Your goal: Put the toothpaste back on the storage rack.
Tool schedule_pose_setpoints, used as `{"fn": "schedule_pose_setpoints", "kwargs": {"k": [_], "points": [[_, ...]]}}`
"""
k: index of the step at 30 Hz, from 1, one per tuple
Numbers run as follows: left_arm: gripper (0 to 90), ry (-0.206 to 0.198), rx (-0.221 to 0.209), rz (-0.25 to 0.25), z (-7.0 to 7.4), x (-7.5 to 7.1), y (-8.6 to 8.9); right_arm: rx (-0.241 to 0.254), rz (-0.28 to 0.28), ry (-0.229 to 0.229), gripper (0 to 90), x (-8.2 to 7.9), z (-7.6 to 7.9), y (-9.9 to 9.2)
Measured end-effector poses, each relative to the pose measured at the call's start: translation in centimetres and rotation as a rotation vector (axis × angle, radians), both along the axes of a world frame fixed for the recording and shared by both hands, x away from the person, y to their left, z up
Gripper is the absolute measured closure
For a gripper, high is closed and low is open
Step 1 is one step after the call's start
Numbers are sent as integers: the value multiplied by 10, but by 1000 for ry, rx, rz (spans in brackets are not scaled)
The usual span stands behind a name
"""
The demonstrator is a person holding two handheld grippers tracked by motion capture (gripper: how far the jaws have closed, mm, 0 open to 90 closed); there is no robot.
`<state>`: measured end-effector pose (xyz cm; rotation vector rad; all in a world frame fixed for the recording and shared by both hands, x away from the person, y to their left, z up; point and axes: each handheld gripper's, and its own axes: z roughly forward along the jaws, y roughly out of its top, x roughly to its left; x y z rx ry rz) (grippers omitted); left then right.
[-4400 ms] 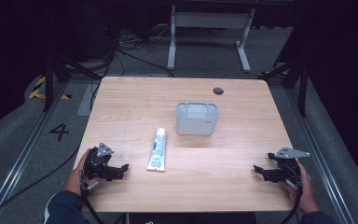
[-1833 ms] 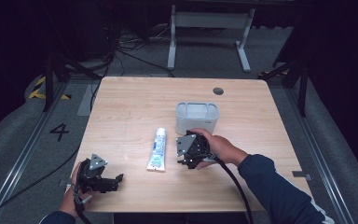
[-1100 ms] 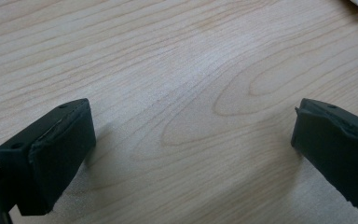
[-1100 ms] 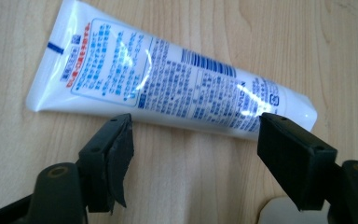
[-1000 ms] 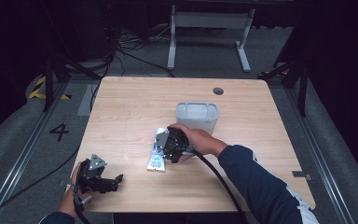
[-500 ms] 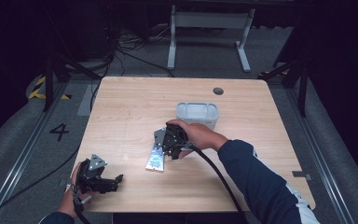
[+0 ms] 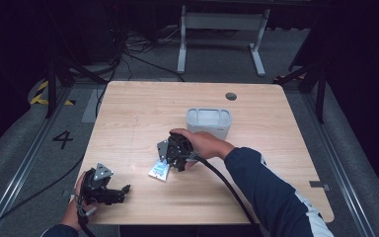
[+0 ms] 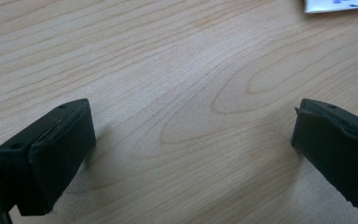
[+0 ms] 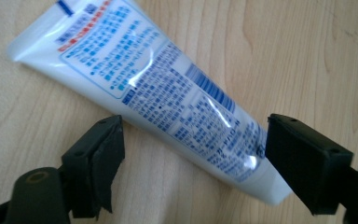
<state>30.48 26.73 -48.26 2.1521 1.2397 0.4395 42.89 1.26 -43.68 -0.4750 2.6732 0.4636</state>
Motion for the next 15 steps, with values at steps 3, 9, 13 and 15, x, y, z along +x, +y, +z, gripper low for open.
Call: {"fn": "schedule_pose_setpoints", "kwargs": {"k": [3, 9, 13, 15], "points": [[0, 0, 0, -1, 0, 0, 0, -10, 33, 9, 216, -3, -1, 7], [0, 0, 0, -3, 0, 0, 0, -46, 65, 43, 198, 0, -7, 19], [0, 0, 0, -3, 0, 0, 0, -50, 71, 96, 210, 2, -9, 25], [0, 0, 0, -4, 0, 0, 0, -60, 68, 127, 222, 3, -8, 29]]}}
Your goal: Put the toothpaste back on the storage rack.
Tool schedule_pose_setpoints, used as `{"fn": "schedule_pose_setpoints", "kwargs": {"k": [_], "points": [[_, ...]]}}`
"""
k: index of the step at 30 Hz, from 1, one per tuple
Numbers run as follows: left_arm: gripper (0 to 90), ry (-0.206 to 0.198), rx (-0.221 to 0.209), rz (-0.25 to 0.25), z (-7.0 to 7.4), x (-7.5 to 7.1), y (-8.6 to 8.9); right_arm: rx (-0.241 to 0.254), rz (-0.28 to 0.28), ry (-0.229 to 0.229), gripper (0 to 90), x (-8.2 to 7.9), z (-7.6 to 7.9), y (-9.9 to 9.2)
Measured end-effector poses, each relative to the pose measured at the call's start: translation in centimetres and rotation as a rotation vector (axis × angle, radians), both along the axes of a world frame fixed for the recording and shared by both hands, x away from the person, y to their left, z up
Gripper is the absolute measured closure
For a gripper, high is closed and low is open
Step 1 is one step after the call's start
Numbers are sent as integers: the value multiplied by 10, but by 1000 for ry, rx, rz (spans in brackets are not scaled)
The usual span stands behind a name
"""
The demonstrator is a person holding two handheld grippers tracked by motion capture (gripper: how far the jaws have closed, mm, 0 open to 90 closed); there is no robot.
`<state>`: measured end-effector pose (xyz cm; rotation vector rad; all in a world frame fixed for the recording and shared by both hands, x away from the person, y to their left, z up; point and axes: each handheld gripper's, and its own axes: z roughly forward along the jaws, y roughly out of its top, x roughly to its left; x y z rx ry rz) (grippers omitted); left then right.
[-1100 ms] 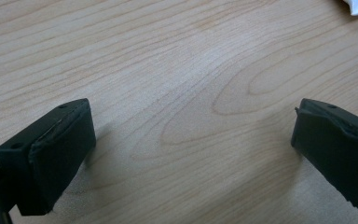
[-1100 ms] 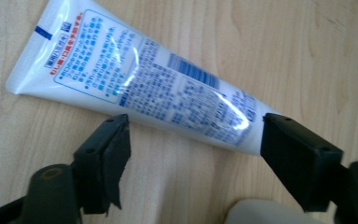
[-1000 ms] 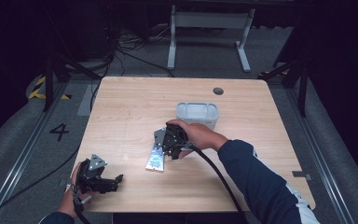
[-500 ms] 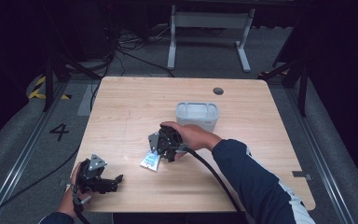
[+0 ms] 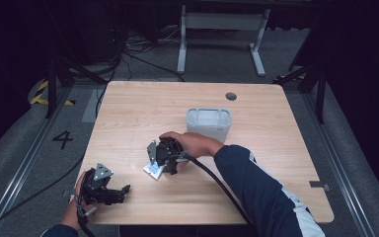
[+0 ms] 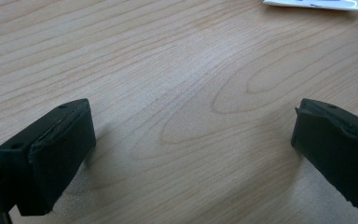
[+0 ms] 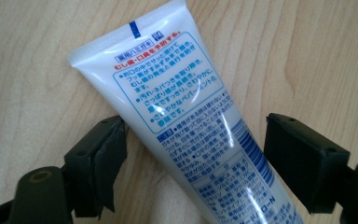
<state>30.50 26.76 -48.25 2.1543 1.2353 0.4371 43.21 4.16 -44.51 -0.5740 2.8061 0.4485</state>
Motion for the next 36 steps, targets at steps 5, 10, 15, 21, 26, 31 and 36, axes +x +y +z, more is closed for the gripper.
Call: {"fn": "schedule_pose_setpoints", "kwargs": {"k": [5, 10, 15, 21, 26, 31, 36], "points": [[0, -1, -3, 2, 0, 0, 0, -18, 2, 52, 254, 3, 0, 6], [0, 0, -3, 2, 0, 0, 0, -65, 9, 94, 354, 6, 2, 13], [0, 0, -3, 2, 0, 0, 0, -75, 2, 116, 421, 8, 3, 15], [0, 0, -3, 2, 0, 0, 0, -80, -12, 118, 476, 8, 3, 15], [0, 0, -3, 2, 0, 0, 0, -54, -35, 140, 506, 11, 3, 12], [0, 0, -3, 2, 0, 0, 0, -11, -63, 166, 553, 13, 5, 6], [0, 0, -3, 2, 0, 0, 0, 59, -90, 200, 600, 14, 5, -3]]}}
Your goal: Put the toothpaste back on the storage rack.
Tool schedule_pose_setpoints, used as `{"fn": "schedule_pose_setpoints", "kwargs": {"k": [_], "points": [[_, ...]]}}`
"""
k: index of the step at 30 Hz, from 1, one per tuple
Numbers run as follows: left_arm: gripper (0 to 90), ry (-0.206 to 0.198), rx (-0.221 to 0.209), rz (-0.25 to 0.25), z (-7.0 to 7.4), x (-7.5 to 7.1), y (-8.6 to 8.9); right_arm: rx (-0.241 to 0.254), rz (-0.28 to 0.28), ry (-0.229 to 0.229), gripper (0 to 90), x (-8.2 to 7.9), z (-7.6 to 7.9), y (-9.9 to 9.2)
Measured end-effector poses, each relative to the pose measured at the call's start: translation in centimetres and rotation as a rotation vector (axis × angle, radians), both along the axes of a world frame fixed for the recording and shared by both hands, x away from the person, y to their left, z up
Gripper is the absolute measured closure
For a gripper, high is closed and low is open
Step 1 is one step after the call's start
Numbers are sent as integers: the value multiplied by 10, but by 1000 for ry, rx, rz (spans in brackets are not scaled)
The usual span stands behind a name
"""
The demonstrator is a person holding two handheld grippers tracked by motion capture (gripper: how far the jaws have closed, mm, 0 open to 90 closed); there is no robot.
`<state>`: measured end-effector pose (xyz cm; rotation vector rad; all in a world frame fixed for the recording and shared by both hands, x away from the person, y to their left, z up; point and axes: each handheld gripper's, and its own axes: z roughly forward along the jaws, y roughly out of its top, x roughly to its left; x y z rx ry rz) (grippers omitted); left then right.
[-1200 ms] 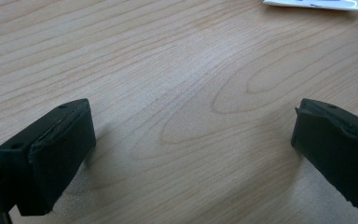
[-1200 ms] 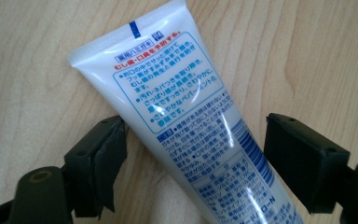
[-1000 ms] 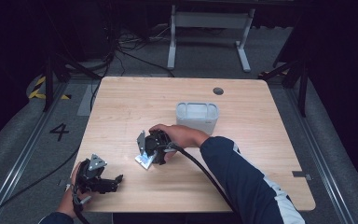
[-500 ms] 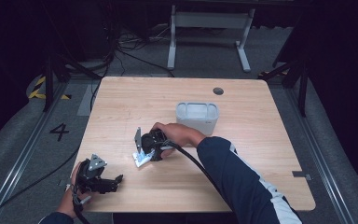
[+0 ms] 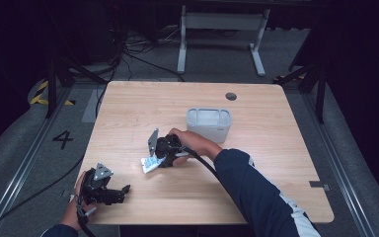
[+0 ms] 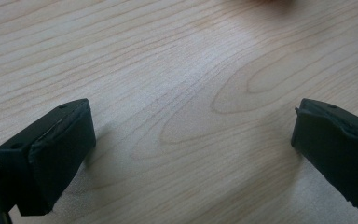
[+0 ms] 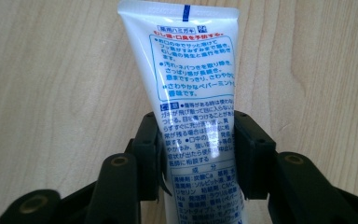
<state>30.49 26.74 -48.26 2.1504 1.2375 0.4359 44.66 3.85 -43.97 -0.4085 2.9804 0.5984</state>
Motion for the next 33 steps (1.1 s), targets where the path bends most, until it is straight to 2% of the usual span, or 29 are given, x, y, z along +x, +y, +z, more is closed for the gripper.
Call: {"fn": "schedule_pose_setpoints", "kwargs": {"k": [4, 5, 10, 16, 21, 30, 33], "points": [[0, -12, -3, 7, -1, 0, -1, 34, -24, 12, 615, -2, 2, -8], [0, 0, 1, 0, 0, 0, 0, 48, -23, 11, 617, -3, 2, -10], [1, 1, 6, -11, 0, 0, 1, 84, -39, 19, 626, -10, 6, -20], [1, 0, 4, -9, 0, 0, 1, 176, -108, 29, 633, -12, 11, -40], [1, -1, 6, -9, 0, 0, 1, 253, -144, 43, 637, -13, 19, -57], [0, -1, 5, -9, 0, 0, 1, 359, -201, 50, 642, -20, 27, -81], [0, -1, 4, -9, 0, 0, 1, 379, -204, 52, 642, -21, 28, -86]]}}
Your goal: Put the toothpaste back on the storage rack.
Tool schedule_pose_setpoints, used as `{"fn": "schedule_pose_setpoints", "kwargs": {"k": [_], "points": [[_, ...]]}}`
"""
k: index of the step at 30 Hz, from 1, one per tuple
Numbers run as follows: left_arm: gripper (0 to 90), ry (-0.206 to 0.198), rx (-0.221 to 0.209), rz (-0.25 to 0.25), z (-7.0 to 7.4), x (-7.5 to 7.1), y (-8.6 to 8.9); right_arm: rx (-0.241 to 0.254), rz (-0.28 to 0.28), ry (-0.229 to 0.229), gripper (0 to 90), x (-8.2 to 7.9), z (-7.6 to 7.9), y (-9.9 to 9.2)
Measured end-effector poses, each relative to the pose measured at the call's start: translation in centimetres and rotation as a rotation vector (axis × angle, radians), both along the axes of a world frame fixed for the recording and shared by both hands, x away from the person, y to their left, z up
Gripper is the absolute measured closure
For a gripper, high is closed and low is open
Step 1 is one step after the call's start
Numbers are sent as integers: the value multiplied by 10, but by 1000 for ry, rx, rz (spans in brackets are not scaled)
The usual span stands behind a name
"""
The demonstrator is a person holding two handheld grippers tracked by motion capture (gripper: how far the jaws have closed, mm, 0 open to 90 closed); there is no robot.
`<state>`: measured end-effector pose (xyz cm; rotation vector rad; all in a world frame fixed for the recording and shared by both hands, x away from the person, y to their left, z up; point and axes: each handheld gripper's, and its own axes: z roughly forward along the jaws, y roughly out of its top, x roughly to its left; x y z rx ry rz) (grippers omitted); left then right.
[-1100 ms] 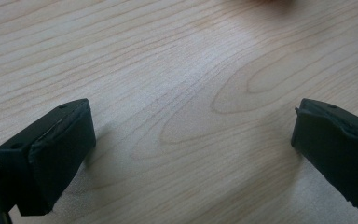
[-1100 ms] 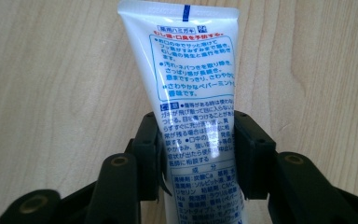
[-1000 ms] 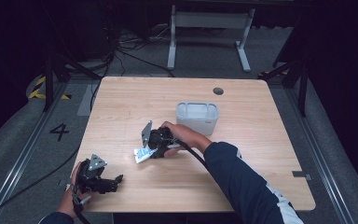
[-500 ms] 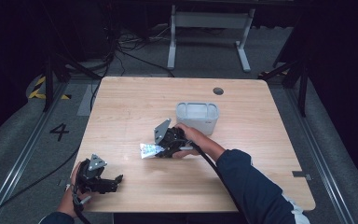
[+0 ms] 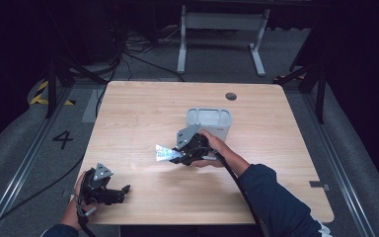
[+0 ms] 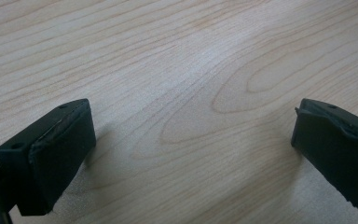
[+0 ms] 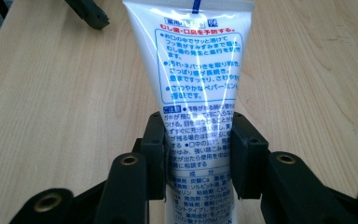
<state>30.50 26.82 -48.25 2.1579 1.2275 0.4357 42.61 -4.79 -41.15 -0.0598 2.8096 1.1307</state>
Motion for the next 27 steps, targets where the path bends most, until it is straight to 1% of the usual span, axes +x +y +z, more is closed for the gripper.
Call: {"fn": "schedule_pose_setpoints", "kwargs": {"k": [3, 7, 17, 21, 22, 27], "points": [[0, 0, -3, 0, 0, 0, 0, 28, -23, 1, 642, -1, 1, -8], [0, 0, -3, -2, 0, 0, 0, 56, -49, -13, 643, -1, 3, -16], [0, 0, -2, -2, 0, 0, 0, 175, -82, -13, 643, -3, 21, -35], [0, 0, -2, -2, 0, 0, 0, 209, -91, -20, 641, -4, 27, -40], [0, 0, -2, -2, 0, 0, 0, 209, -91, -20, 641, -4, 27, -40], [0, 0, -2, -2, 0, 0, 0, 253, -103, -11, 637, -3, 34, -47]]}}
